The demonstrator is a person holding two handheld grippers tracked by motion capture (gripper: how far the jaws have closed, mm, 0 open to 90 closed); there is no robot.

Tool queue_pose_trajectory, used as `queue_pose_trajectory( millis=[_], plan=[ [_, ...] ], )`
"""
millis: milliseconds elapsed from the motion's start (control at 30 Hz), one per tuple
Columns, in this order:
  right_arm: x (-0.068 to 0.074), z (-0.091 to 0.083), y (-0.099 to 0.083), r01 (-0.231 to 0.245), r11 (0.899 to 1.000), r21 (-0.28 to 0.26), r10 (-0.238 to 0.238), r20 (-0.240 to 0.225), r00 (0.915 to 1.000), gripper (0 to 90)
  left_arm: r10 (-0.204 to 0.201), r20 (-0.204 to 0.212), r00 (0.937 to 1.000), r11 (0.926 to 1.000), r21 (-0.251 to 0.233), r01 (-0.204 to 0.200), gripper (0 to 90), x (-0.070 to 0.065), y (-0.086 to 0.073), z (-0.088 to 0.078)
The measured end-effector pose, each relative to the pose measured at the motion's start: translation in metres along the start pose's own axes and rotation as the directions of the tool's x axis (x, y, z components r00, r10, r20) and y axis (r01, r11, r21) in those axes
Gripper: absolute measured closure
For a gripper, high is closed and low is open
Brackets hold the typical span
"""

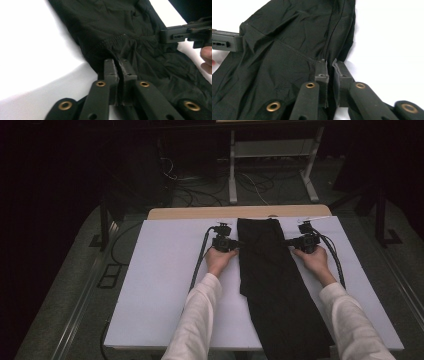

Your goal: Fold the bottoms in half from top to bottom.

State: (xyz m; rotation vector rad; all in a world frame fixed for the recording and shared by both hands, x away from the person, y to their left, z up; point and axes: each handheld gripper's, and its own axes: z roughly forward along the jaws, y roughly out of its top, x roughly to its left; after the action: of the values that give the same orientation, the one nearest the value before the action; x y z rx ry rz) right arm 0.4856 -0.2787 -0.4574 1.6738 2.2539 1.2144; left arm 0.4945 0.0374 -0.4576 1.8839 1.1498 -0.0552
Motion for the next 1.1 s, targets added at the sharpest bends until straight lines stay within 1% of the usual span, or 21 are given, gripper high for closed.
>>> queue_pose_trajectory(
  millis=[67,167,200,233,333,400,500,567,667,867,1100],
  plan=[
    [0.001,-0.002,-0.002,-0.004,1.000,-0.011,0.004,-0.005,1.0000,83.7,0.002,0.001,1.0000,1.0000,-0.009,-0.002,86.5,-0.001,0.000,-0.001],
    [0.005,-0.006,-0.003,0.020,1.000,-0.019,-0.020,-0.001,0.9998,84.5,0.005,0.001,1.0000,0.9996,-0.026,-0.005,87.0,-0.003,-0.002,-0.005],
    [0.006,-0.009,-0.003,0.021,0.999,-0.028,-0.021,-0.002,0.9998,84.6,0.004,0.003,1.0000,0.9996,-0.030,-0.004,87.1,-0.004,-0.002,-0.006],
    [0.007,-0.011,-0.003,0.019,0.999,-0.034,-0.020,-0.007,0.9998,84.7,0.012,0.005,0.9999,0.9994,-0.032,-0.011,87.1,-0.005,-0.002,-0.008],
    [0.009,-0.017,-0.002,0.022,0.998,-0.054,-0.023,-0.026,0.9994,84.9,0.012,0.010,0.9999,0.9993,-0.037,-0.012,87.4,-0.007,-0.004,-0.010],
    [0.011,-0.019,-0.004,0.026,0.998,-0.059,-0.028,-0.028,0.9992,84.9,0.016,0.012,0.9998,0.9992,-0.037,-0.015,87.5,-0.008,-0.006,-0.011],
    [0.014,-0.022,-0.005,0.026,0.998,-0.063,-0.029,-0.034,0.9990,84.9,0.014,0.031,0.9994,0.9990,-0.044,-0.013,87.7,-0.010,-0.008,-0.013],
    [0.015,-0.024,-0.005,0.029,0.997,-0.070,-0.032,-0.039,0.9988,84.9,0.020,0.034,0.9992,0.9988,-0.044,-0.019,87.7,-0.011,-0.010,-0.014],
    [0.017,-0.027,-0.005,0.036,0.997,-0.070,-0.039,-0.040,0.9984,84.9,0.017,0.044,0.9989,0.9987,-0.049,-0.015,87.7,-0.013,-0.011,-0.016],
    [0.018,-0.031,-0.006,0.039,0.996,-0.076,-0.042,-0.047,0.9980,84.9,0.024,0.059,0.9980,0.9985,-0.050,-0.021,87.8,-0.016,-0.012,-0.020],
    [0.017,-0.037,-0.007,0.031,0.996,-0.084,-0.037,-0.074,0.9966,84.9,0.039,0.072,0.9966,0.9977,-0.058,-0.035,87.8,-0.020,-0.012,-0.027]
  ],
)
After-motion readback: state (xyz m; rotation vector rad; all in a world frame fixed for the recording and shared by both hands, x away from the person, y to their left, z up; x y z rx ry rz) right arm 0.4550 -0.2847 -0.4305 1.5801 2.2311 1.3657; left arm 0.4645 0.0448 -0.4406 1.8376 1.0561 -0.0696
